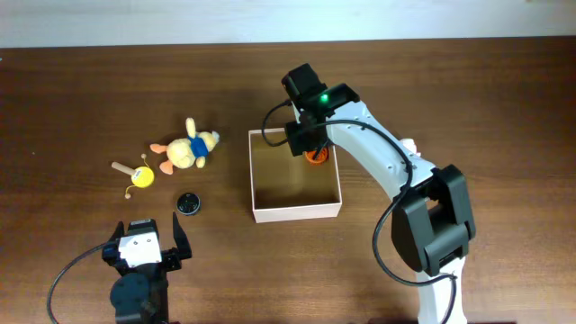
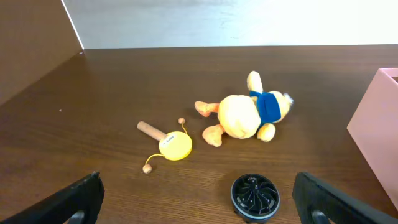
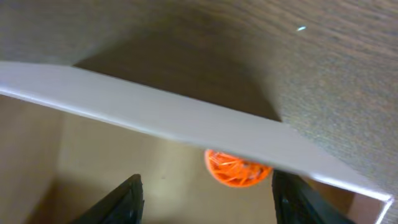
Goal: Pack container
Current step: 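Carry the orange ball into the box and open the right gripper, then move the right gripper to the white rubber duck and grasp it, then lift the rubber duck and lower it into the box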
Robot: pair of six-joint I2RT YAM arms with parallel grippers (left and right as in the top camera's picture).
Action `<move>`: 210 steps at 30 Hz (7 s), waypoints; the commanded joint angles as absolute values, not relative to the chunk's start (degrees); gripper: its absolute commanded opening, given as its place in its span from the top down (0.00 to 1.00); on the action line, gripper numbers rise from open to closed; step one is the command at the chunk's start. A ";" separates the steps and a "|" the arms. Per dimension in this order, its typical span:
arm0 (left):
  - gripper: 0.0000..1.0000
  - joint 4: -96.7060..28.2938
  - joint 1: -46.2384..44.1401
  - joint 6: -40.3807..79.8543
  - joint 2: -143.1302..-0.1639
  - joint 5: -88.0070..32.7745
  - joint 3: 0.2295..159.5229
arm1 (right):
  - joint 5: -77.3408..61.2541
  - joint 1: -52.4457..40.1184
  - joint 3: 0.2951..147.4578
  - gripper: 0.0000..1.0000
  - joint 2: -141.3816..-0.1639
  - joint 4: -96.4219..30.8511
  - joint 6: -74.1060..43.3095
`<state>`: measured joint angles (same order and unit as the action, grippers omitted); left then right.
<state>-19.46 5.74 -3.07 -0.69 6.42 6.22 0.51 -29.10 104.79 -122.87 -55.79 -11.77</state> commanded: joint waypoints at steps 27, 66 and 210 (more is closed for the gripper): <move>0.01 -19.49 5.82 -3.99 -0.34 6.87 5.98 | 12.47 -13.98 136.84 0.29 -123.11 -86.17 -9.34; 0.01 -19.49 5.82 -3.99 -0.34 6.87 5.98 | 4.97 -5.17 97.30 0.26 -123.11 -61.95 -8.91; 0.01 -19.49 5.82 -3.99 -0.34 6.87 5.98 | -19.94 -33.56 100.55 0.96 -122.26 -73.63 50.78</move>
<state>-19.46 5.74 -3.07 -0.69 6.42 6.20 -18.35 -33.80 101.06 -123.15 -73.60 50.00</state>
